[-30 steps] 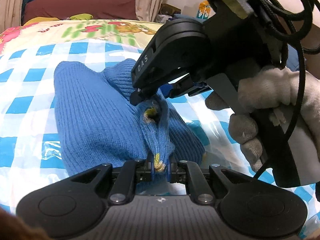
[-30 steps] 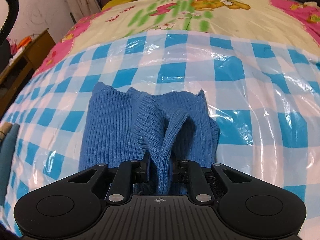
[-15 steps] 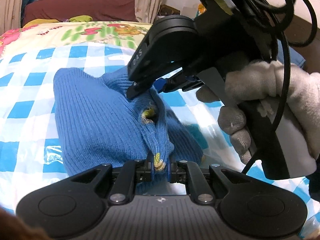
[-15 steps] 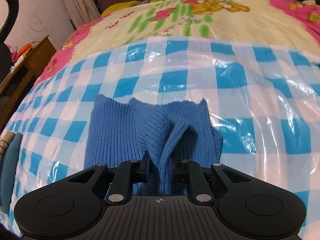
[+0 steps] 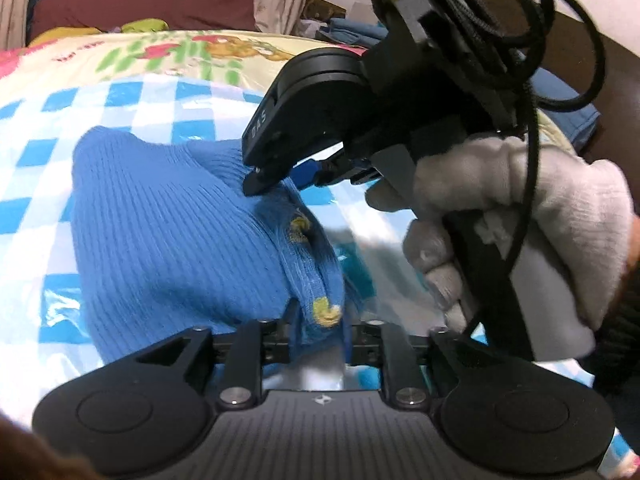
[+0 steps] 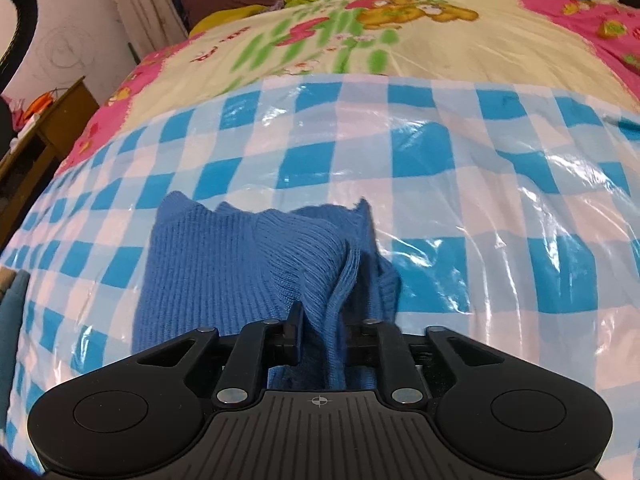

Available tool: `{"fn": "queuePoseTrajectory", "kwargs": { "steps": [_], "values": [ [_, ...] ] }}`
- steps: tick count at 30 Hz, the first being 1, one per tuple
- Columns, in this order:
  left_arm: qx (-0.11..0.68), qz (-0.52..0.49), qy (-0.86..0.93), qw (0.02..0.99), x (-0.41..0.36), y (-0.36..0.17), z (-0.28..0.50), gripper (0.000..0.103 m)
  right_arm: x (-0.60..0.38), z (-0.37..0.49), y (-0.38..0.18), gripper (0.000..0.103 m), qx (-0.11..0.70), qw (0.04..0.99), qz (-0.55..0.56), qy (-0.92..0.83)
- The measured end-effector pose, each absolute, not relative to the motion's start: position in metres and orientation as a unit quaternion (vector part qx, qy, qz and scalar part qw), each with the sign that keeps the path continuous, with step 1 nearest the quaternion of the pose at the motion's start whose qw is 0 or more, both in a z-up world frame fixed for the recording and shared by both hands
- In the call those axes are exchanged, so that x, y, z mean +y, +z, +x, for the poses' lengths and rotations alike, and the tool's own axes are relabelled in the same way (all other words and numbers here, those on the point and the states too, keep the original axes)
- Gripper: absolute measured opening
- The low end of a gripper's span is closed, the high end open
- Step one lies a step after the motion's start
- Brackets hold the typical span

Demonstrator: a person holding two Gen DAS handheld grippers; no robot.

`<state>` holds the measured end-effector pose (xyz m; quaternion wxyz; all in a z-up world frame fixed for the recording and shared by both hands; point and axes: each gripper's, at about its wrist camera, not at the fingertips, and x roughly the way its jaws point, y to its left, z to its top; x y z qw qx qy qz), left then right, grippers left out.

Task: Fold small clothes
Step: 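Open both grippers and release the folded sweater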

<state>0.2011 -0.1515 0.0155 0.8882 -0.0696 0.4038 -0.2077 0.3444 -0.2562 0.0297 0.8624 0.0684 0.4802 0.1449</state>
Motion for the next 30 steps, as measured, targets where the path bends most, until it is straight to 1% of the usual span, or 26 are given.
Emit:
{"fn": "queuePoseTrajectory", "kwargs": {
  "steps": [3,7,8,9,11,13,18,20,21,22,23,24,30],
  "values": [
    [0.401,-0.068,-0.227,0.885,-0.149,0.02,0.192,0.035,-0.268,0.34,0.033,0.021,0.475,0.864,0.083,0.146],
    [0.399,-0.063,-0.24,0.883,-0.132,0.027,0.173,0.036,-0.28,0.32,0.047,0.021,0.46,0.867,0.101,0.159],
    [0.398,-0.063,-0.242,0.882,-0.127,0.028,0.169,0.036,-0.283,0.312,0.049,0.023,0.458,0.867,0.106,0.164],
    [0.399,-0.063,-0.241,0.883,-0.12,0.029,0.163,0.036,-0.286,0.306,0.051,0.029,0.458,0.866,0.109,0.167],
    [0.399,-0.062,-0.233,0.885,-0.11,0.03,0.157,0.036,-0.29,0.29,0.053,0.035,0.459,0.863,0.117,0.174],
    [0.397,-0.057,-0.221,0.889,-0.1,0.031,0.153,0.036,-0.293,0.274,0.053,0.036,0.461,0.859,0.123,0.183],
    [0.395,-0.041,-0.188,0.898,-0.083,0.029,0.156,0.036,-0.292,0.253,0.047,0.046,0.482,0.846,0.123,0.192],
    [0.396,-0.041,-0.178,0.9,-0.082,0.029,0.158,0.036,-0.288,0.252,0.042,0.046,0.487,0.844,0.116,0.192],
    [0.395,-0.036,-0.176,0.901,-0.084,0.03,0.158,0.036,-0.285,0.252,0.039,0.044,0.49,0.844,0.109,0.19],
    [0.394,-0.028,-0.174,0.902,-0.085,0.03,0.157,0.036,-0.283,0.253,0.035,0.038,0.494,0.843,0.105,0.187],
    [0.393,-0.022,-0.174,0.903,-0.087,0.03,0.156,0.036,-0.283,0.254,0.032,0.018,0.499,0.839,0.107,0.189],
    [0.392,-0.018,-0.173,0.903,-0.087,0.031,0.158,0.036,-0.284,0.255,0.031,0.014,0.504,0.835,0.113,0.192],
    [0.393,0.004,-0.141,0.909,-0.08,0.018,0.162,0.036,-0.31,0.248,0.039,0.009,0.488,0.849,0.113,0.166]
  ]
}}
